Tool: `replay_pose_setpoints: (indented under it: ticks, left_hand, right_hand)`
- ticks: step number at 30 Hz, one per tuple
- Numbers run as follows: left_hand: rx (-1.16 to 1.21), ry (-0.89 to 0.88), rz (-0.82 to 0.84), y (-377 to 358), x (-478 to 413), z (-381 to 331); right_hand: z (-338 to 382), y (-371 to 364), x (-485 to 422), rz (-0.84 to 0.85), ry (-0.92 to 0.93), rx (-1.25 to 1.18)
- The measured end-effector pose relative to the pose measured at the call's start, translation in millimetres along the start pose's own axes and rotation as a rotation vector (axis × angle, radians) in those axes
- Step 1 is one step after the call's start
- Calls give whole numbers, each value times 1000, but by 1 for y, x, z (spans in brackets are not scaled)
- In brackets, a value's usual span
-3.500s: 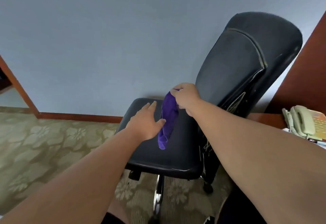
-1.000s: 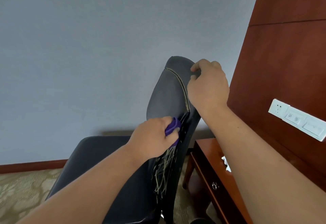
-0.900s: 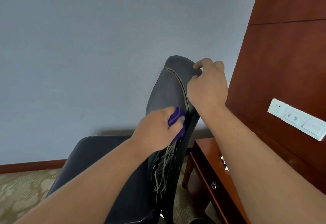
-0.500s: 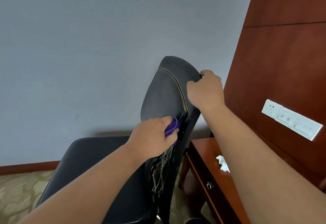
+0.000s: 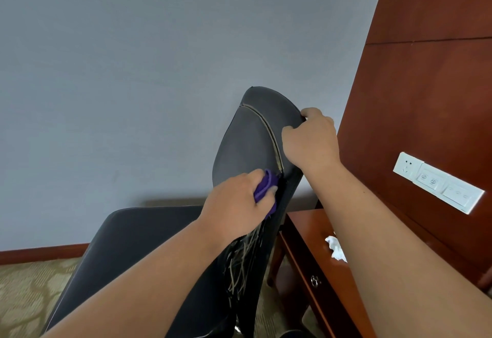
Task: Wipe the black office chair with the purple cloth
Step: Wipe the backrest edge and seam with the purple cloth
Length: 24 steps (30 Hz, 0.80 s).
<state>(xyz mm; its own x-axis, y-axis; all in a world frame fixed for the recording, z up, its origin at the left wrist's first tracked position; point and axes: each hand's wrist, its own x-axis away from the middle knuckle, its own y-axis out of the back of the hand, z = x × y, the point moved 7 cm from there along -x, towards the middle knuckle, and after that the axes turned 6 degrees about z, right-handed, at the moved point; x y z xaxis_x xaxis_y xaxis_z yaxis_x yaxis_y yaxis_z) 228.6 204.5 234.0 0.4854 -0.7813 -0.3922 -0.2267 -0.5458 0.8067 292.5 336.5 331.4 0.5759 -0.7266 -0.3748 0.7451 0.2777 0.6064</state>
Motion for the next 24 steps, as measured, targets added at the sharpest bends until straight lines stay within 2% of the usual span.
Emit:
replay_pose_setpoints:
  ticks: [5, 10, 15, 17, 21, 24]
  left_hand:
    - [34, 13, 33, -6, 2, 10]
    - [40, -13, -48, 10, -9, -1]
    - [147, 5, -96, 10, -14, -6]
    - [182, 25, -64, 2, -10, -3]
    - [91, 30, 41, -8, -7, 3]
    - [130, 40, 10, 2, -13, 0]
  right_hand:
    - [7, -1, -1, 14, 37, 172]
    - [10, -3, -1, 54, 40, 299]
    - [9, -2, -1, 75, 34, 279]
    - [6, -2, 0, 95, 16, 254]
    - [3, -3, 0, 157, -11, 257]
    - [9, -6, 0, 167, 18, 368]
